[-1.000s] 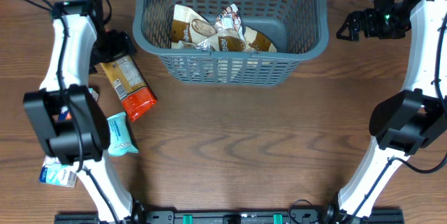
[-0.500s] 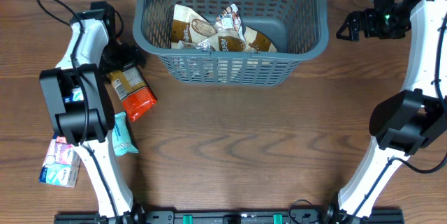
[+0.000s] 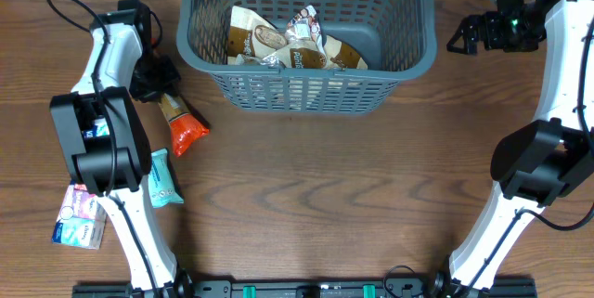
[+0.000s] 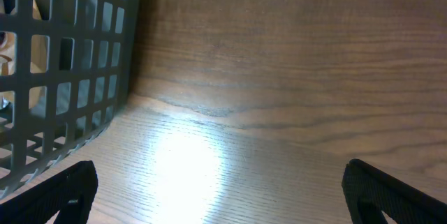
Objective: Pack container
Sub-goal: 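Grasp the red-capped package with the left gripper and lift, then carry the package over the basket and release it inside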
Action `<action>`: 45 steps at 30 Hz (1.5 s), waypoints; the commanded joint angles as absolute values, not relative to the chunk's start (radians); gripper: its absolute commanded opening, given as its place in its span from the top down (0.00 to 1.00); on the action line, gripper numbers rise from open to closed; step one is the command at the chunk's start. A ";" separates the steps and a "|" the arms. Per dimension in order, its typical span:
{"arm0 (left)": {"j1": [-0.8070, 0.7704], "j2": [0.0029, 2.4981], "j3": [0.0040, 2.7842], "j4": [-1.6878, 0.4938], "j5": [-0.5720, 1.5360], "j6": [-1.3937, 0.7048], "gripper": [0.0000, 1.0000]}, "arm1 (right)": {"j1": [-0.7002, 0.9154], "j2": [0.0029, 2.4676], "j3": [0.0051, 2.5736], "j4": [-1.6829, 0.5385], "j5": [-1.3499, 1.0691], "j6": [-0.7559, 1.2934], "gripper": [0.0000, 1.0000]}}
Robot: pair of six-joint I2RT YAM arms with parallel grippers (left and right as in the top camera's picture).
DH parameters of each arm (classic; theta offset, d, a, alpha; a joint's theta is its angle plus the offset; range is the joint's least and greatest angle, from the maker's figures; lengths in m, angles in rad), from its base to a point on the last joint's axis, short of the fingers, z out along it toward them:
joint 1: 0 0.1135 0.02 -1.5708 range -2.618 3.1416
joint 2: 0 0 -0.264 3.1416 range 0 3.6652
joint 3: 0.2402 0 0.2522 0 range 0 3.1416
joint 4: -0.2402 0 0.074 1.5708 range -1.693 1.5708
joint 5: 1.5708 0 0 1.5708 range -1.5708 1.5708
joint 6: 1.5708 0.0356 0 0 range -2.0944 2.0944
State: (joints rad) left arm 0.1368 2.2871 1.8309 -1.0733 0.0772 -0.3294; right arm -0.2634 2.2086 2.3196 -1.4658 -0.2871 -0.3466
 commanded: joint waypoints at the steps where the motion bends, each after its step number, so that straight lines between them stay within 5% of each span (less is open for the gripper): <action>1: 0.141 2.331 1.800 -1.122 0.071 -0.333 0.94 | -0.263 2.205 2.314 -1.466 -0.288 -0.345 0.01; 10: 0.141 2.186 1.832 -1.121 0.070 -0.252 0.94 | -0.263 2.205 2.314 -1.467 -0.288 -0.345 0.01; 30: 0.131 1.406 1.834 -1.066 0.068 0.090 0.94 | -0.289 2.203 2.316 -1.469 -0.287 -0.321 0.01; 41: -0.062 1.242 1.833 -0.971 0.084 0.362 0.94 | -0.459 2.203 2.316 -1.414 -0.206 -0.127 0.01; 45: -0.180 1.262 1.833 -0.902 0.157 0.630 0.94 | -0.517 2.203 2.316 -1.414 -0.206 -0.127 0.01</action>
State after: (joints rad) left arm -0.1223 1.2598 1.8080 -0.9581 0.0910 0.4000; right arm -0.4896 2.2086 2.3196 -1.4155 -0.2218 -0.1638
